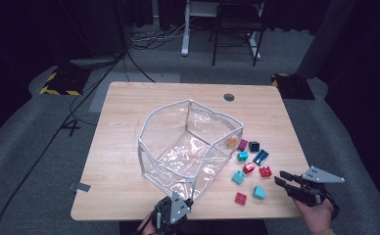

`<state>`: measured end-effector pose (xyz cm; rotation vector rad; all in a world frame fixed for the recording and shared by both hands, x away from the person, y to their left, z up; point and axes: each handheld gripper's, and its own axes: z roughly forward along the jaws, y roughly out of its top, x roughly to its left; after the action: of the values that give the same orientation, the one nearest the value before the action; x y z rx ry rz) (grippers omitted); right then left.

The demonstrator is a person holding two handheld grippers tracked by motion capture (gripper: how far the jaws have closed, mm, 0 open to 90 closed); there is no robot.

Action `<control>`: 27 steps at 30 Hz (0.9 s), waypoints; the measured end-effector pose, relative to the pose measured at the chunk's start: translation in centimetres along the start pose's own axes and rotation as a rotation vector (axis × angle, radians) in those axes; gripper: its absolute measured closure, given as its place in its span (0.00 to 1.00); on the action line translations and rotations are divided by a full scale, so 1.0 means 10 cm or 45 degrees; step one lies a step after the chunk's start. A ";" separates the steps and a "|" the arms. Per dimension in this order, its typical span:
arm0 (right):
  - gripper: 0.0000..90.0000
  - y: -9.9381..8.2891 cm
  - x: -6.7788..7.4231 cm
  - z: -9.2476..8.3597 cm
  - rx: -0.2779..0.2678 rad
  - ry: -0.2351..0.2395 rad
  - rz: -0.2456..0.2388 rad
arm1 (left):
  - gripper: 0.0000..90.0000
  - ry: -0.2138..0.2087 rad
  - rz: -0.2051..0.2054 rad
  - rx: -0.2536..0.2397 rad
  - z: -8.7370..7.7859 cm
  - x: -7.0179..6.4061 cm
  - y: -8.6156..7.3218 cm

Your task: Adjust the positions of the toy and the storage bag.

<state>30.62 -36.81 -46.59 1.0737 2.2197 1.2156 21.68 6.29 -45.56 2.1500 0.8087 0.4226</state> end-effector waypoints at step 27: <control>0.62 0.10 0.02 0.13 0.046 0.032 -0.004 | 0.50 0.139 -0.189 -0.034 -0.63 0.82 -0.51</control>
<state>31.71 -35.64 -46.47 1.0737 2.2696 1.1976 22.27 17.79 -45.22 2.0403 1.0111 0.4738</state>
